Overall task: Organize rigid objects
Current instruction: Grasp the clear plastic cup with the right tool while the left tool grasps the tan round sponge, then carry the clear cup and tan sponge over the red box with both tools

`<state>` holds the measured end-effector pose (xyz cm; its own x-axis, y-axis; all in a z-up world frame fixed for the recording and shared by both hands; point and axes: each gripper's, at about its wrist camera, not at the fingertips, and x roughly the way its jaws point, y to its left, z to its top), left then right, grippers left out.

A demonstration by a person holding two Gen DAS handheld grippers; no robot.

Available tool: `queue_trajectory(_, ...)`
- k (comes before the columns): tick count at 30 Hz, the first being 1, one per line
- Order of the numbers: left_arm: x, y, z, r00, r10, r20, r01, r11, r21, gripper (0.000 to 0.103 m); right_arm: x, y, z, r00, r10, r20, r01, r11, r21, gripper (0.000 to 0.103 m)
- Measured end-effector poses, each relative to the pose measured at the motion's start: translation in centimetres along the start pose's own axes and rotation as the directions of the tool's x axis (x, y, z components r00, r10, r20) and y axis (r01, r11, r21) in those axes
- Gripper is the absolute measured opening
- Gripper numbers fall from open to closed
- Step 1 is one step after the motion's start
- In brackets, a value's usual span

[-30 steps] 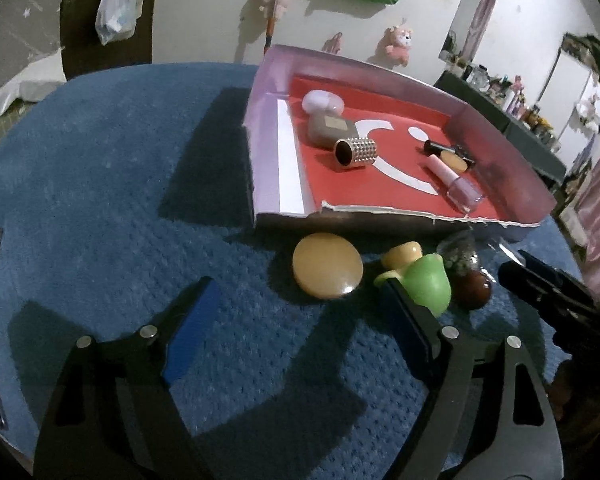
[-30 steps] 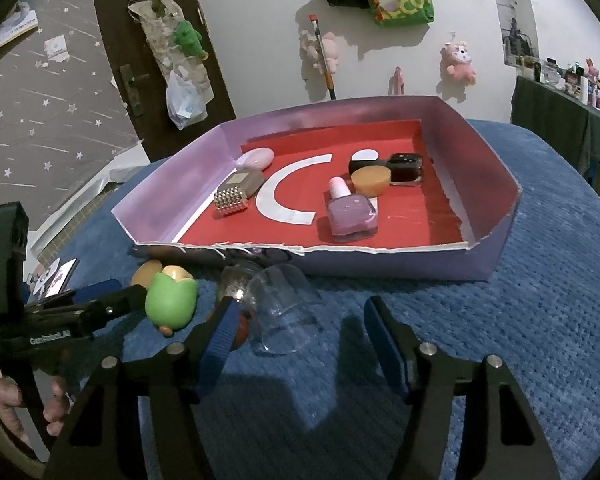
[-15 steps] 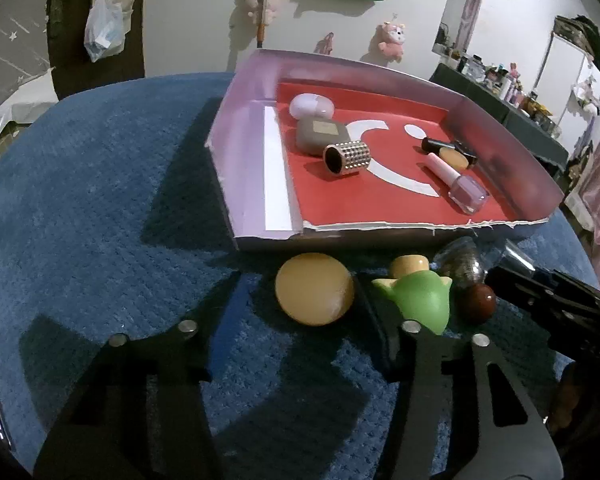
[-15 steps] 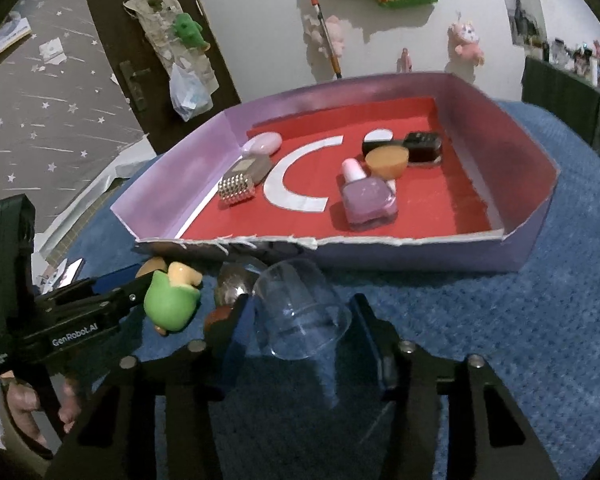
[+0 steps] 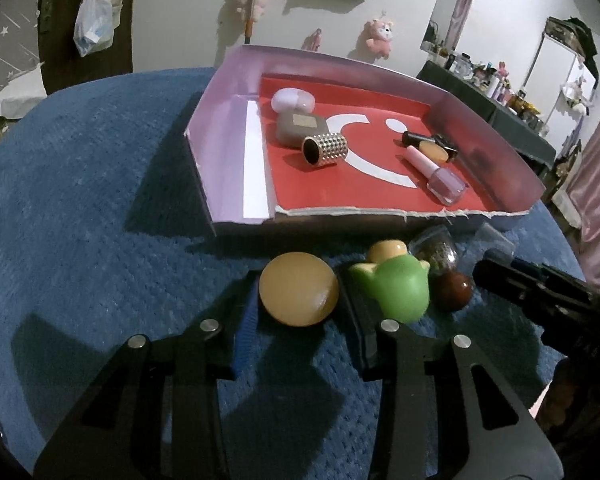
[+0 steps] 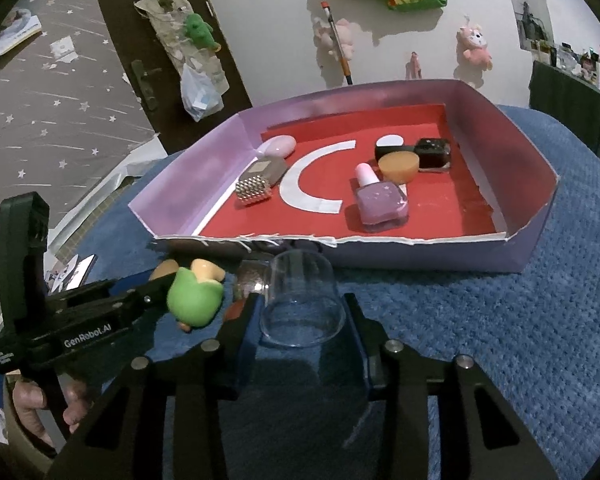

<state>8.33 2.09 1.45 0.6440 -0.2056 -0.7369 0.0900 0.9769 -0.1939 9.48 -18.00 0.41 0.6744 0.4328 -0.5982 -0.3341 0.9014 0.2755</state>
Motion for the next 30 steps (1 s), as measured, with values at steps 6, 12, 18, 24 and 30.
queue_trajectory(6, -0.8, -0.5, -0.2, 1.000, -0.009, 0.009, 0.009, 1.000, 0.005, 0.036, -1.0, 0.6, -0.1, 1.000, 0.013, 0.018, -0.012, 1.000, -0.018, 0.042)
queue_trajectory(12, -1.3, -0.9, -0.4, 1.000, -0.011, 0.016, 0.011, 1.000, 0.008, 0.036, -1.8, 0.9, -0.1, 0.999, 0.025, 0.028, -0.024, 0.999, -0.021, 0.042)
queue_trajectory(18, -2.2, -1.3, -0.4, 0.999, -0.024, 0.031, 0.024, 1.000, 0.013, 0.036, -2.3, 1.1, -0.3, 0.999, 0.039, 0.031, -0.039, 0.999, -0.018, 0.042)
queue_trajectory(24, -3.1, -1.6, -0.3, 0.998, -0.037, 0.046, 0.037, 0.999, 0.020, 0.036, -2.8, 1.5, -0.2, 0.998, 0.052, 0.040, -0.051, 0.998, -0.027, 0.042)
queue_trajectory(30, -3.6, -1.8, -0.3, 0.997, -0.048, 0.057, 0.047, 0.999, 0.024, 0.036, -3.1, 1.8, -0.1, 0.997, 0.058, 0.048, -0.057, 0.998, -0.032, 0.042)
